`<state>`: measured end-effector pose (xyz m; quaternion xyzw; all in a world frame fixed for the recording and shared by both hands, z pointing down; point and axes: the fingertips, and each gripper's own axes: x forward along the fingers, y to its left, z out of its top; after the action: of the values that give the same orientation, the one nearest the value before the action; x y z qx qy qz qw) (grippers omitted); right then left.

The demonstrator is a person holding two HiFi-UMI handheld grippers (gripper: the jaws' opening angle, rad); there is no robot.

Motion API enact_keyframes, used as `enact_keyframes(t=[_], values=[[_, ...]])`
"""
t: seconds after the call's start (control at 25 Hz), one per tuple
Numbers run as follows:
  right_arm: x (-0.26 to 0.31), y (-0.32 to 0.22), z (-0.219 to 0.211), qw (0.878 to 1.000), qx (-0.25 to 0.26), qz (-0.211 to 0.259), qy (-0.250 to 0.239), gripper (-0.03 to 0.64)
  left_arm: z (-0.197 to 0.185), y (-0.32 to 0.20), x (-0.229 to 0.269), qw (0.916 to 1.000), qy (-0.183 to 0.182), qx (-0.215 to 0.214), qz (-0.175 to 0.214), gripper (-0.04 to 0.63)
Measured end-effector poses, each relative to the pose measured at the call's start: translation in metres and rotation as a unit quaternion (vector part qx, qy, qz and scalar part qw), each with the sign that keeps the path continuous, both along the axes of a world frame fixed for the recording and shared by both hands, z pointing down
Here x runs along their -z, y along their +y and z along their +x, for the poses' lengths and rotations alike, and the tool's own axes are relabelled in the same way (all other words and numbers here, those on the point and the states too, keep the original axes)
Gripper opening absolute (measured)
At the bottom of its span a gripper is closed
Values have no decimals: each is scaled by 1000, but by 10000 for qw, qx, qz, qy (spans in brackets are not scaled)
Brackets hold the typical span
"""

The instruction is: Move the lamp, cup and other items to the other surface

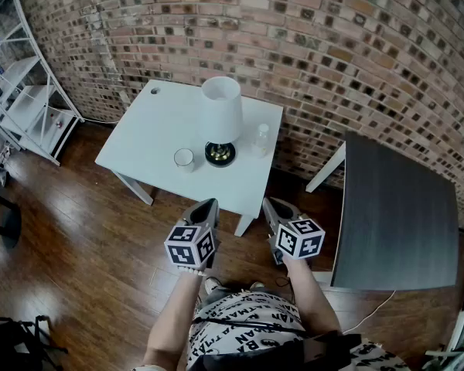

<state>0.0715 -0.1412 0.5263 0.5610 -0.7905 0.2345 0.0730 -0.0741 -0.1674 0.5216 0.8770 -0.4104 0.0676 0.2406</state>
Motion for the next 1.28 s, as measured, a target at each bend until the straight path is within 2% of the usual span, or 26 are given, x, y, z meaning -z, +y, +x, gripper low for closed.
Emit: enact_keyframes(t=[0.6,0.96,1.0,1.04,1.2,1.24,1.28], values=[[-13,-7,-25,9992,-382,-109,71,17,-20,-10,-11,9995,13,-312,-89,0],[-20,-23,-2,9960,-781,7,439,32,-5,-19,-24,9984,88,-525,-191,0],[-22,-29,2,9958,-808,-6,426,54,-1,-21,-25,9982,98,-550,-203,0],[-25,-35,5,9958,-821,-22,409,126,3,-24,-26,9981,102,-567,-202,0],[-30,-68,25,9952,-854,-23,475,176,23,-38,-28,9979,39,-607,-217,0],[-31,-77,30,9951,-848,-11,508,232,30,-42,-29,9978,10,-619,-223,0],[-32,-87,35,9951,-828,-6,537,256,36,-47,-29,9978,-11,-628,-225,0]])
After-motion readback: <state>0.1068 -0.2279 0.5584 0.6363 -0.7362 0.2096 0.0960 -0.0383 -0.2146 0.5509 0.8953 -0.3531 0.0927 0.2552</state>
